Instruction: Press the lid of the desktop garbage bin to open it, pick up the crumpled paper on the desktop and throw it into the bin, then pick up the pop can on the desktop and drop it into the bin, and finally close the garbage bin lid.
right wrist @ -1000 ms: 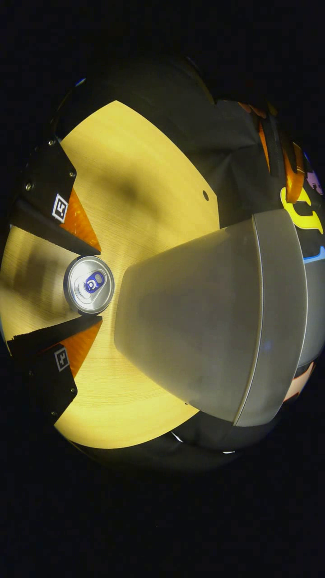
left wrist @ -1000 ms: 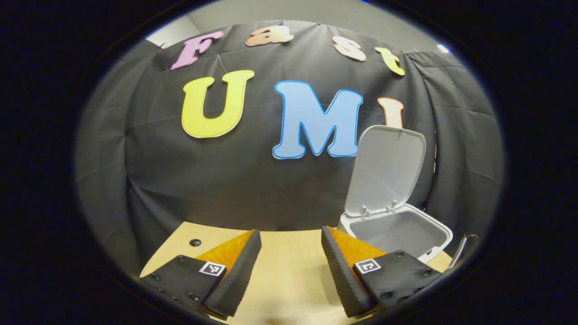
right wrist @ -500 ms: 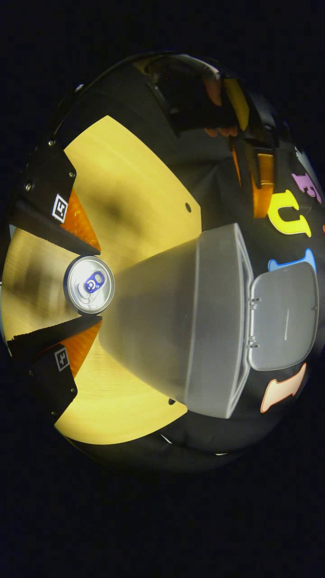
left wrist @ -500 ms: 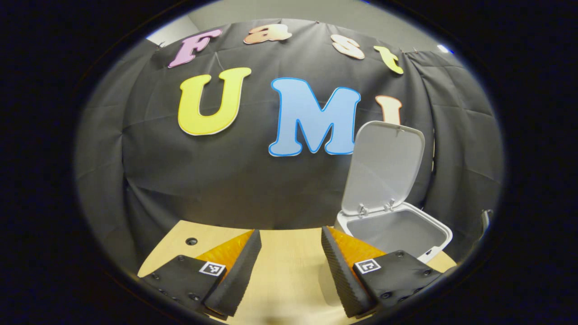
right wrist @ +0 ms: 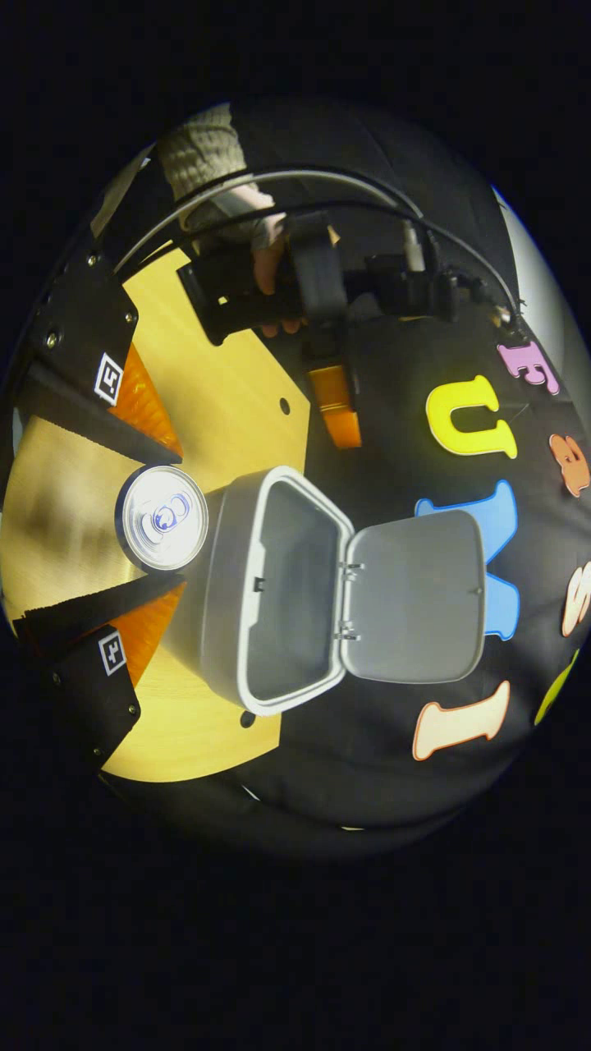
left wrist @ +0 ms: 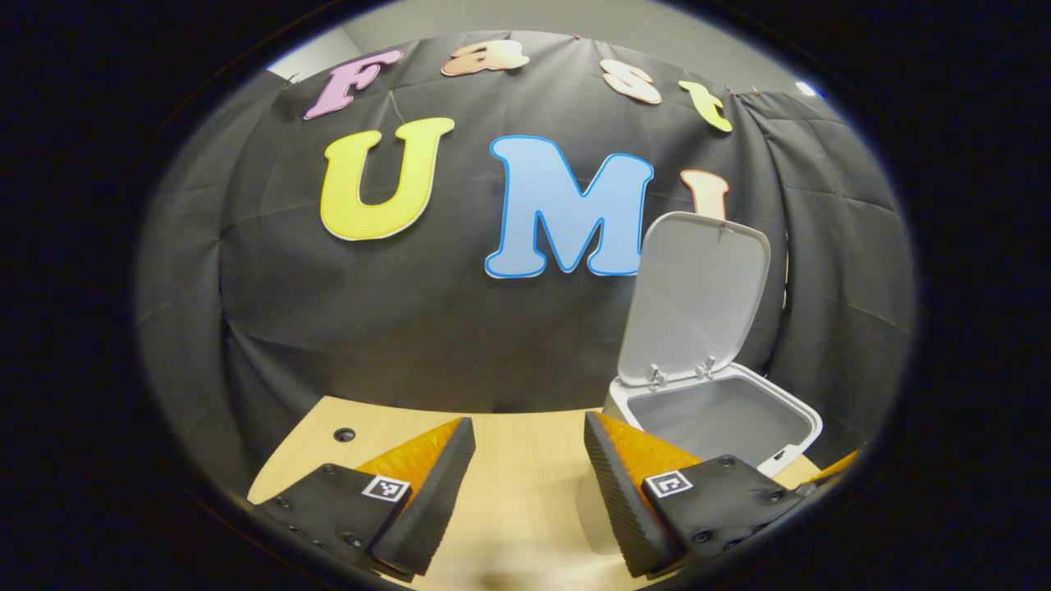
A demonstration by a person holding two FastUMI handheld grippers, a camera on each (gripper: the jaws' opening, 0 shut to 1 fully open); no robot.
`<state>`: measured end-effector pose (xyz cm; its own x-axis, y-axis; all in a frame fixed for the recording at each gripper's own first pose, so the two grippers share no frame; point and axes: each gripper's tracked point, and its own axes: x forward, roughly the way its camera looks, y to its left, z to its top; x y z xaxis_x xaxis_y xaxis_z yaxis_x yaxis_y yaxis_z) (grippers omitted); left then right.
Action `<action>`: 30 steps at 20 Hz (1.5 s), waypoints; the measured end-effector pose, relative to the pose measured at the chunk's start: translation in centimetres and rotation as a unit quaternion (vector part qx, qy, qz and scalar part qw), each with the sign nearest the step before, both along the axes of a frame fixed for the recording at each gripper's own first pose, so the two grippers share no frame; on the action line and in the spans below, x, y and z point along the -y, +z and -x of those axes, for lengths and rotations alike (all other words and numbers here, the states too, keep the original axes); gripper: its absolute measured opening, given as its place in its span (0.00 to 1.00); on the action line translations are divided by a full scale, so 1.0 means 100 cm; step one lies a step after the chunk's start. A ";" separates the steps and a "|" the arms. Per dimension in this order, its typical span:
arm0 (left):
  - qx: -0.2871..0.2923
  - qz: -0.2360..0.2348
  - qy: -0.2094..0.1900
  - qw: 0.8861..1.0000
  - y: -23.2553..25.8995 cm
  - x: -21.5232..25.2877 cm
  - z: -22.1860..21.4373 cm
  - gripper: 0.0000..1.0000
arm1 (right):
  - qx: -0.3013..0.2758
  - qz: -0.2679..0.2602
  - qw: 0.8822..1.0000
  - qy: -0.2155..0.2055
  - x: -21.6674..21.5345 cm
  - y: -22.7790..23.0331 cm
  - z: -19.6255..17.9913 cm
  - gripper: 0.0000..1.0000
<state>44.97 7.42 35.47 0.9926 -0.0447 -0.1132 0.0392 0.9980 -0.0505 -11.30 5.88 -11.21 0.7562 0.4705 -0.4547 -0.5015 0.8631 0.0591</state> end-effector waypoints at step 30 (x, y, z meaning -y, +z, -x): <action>-0.005 -0.005 0.004 1.000 -0.003 -0.002 0.002 0.90 | 0.201 -0.040 0.976 -0.074 0.005 0.165 -0.115 0.84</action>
